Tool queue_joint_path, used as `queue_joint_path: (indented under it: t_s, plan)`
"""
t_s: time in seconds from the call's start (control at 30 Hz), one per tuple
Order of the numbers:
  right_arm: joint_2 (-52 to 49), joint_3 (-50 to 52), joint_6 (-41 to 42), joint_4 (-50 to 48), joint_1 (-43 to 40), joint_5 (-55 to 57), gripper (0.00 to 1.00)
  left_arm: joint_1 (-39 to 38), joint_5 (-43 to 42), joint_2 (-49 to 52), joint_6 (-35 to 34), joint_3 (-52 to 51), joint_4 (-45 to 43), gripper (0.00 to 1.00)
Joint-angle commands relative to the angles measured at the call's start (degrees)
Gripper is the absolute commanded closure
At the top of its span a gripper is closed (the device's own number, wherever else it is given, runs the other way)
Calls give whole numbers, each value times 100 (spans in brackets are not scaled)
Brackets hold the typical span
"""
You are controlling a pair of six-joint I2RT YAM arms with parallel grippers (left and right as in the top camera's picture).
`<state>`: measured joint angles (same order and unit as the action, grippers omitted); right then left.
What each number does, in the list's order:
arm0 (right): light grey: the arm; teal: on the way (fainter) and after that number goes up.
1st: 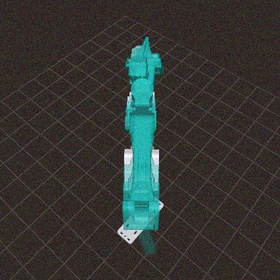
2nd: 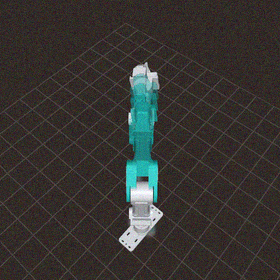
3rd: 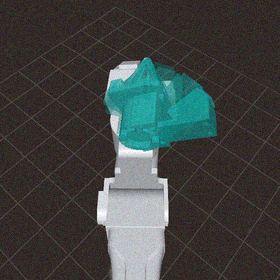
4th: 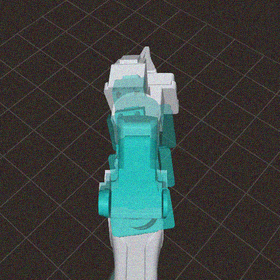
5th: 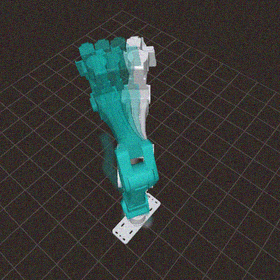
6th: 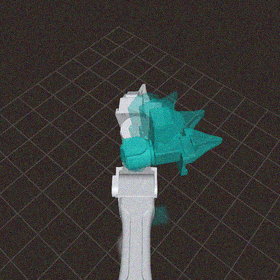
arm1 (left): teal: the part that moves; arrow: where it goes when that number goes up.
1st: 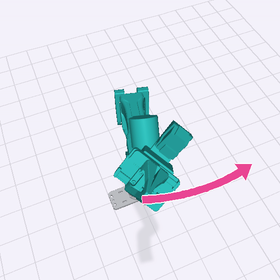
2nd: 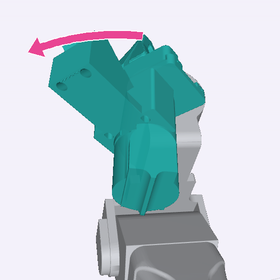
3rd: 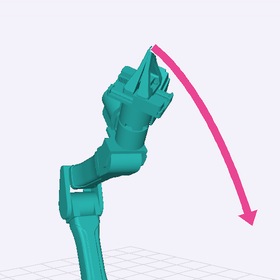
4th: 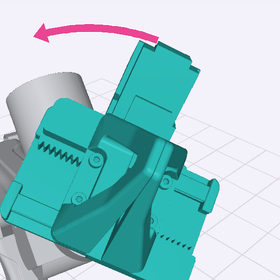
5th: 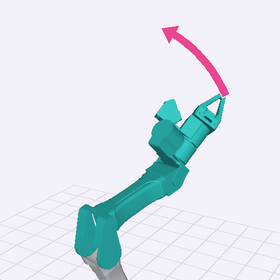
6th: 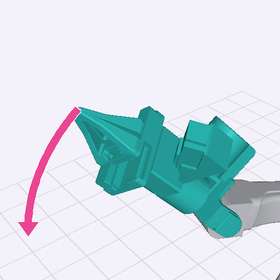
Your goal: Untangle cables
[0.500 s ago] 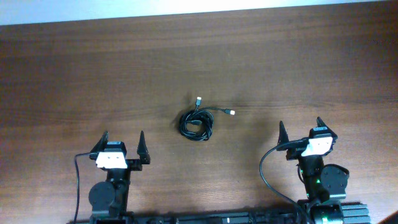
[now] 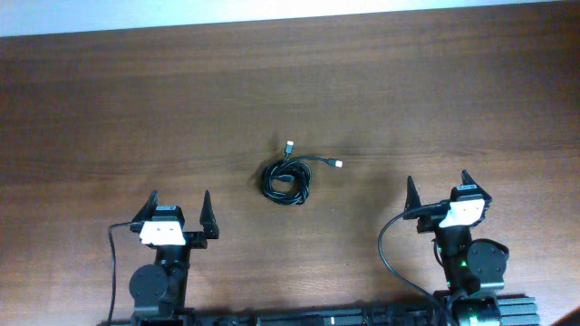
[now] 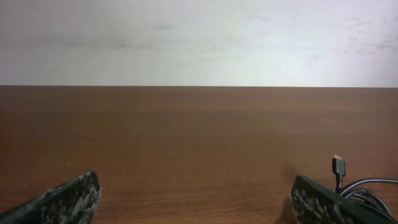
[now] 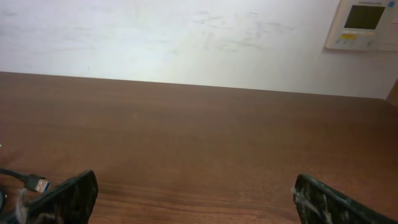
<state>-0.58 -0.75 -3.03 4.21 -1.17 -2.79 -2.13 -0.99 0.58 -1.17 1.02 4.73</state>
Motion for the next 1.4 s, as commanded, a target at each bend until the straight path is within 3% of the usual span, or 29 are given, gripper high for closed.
queue_joint_path:
  t_s: [0.0, 0.5, 0.6, 0.7, 0.83, 1.03, 1.13, 1.2, 1.27, 1.37]
  plan:
    - [26, 44, 4, 9, -46, 46, 1, 4, 83, -17, -35, -50, 2, 1]
    - [26, 44, 4, 9, -46, 46, 1, 4, 81, -17, -35, -50, 2, 1]
    - [26, 44, 4, 9, -46, 46, 1, 4, 114, -17, -31, -48, -402, 1]
    - [26, 44, 4, 9, -46, 46, 1, 4, -527, -17, -37, -2, -686, 1]
    - [26, 44, 4, 9, -46, 46, 1, 4, -715, 343, -37, 1123, 568, 1]
    - [26, 44, 4, 9, -46, 46, 1, 2, -1016, 3123, -39, 3073, 1311, 1]
    - [26, 44, 4, 9, -46, 46, 1, -114, -1235, 5115, -39, 4642, 2481, 1]
    - [26, 44, 4, 9, -46, 46, 1, -640, -1292, 6592, -37, 5799, 3147, 1]
    - [26, 44, 4, 9, -46, 46, 1, -1073, -1816, 7493, -37, 6065, 2955, 1]
    - [26, 44, 4, 9, -46, 46, 1, -1250, -1834, 8397, -37, 6065, 2876, 1]
